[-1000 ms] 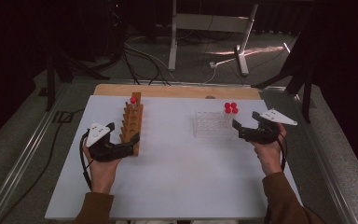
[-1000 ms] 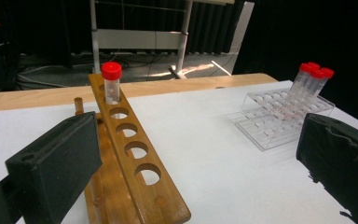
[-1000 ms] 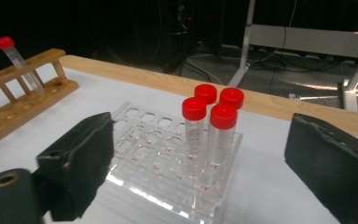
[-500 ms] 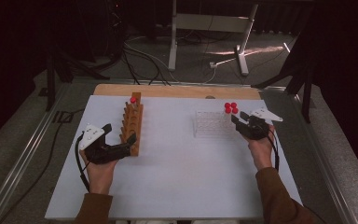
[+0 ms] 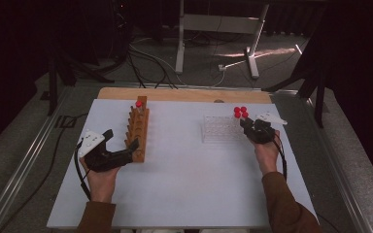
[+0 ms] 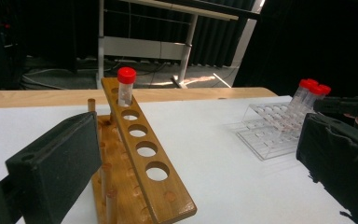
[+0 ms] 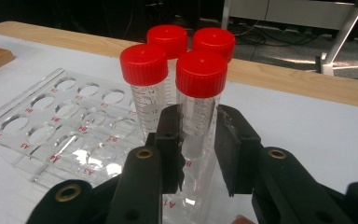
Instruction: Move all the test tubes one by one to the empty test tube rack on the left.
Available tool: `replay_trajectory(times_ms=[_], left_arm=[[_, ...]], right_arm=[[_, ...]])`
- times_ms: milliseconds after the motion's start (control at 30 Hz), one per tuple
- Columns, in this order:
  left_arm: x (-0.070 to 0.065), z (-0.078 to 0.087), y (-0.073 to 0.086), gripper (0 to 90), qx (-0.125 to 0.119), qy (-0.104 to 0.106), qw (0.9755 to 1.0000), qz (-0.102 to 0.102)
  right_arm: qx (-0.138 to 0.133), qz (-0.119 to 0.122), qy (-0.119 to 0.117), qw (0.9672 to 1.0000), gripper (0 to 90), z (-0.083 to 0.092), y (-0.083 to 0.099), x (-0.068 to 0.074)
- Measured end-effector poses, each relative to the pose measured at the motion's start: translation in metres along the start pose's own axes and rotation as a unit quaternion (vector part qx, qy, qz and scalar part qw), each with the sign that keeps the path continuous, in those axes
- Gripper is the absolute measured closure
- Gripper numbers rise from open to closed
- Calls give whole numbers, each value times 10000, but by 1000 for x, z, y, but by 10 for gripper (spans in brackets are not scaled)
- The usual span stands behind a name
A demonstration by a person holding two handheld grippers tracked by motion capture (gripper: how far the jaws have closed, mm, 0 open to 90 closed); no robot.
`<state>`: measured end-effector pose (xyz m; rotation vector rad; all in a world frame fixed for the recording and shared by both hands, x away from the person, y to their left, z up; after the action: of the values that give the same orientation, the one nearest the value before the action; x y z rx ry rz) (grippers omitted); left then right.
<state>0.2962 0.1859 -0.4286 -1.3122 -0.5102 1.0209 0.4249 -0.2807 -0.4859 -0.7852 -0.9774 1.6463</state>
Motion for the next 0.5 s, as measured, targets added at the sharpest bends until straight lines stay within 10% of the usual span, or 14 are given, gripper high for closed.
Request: replay_trajectory(times_ms=[500], left_arm=[[3, 2, 1, 6, 3, -48, 10000, 34]], right_arm=[[-4, 61, 61, 10000, 740, -7, 2, 4]])
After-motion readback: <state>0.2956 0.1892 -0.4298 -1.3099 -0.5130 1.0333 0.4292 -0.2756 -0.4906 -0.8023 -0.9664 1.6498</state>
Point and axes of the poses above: each handheld gripper's, and its own axes: z roughly backward along the jaws, y roughly out of its underside, x roughly to its left, the point moved 2 cm from there along -z, roughly forward along the jaws, and after that the axes turned 6 degrees about y, right-handed, at the moved point
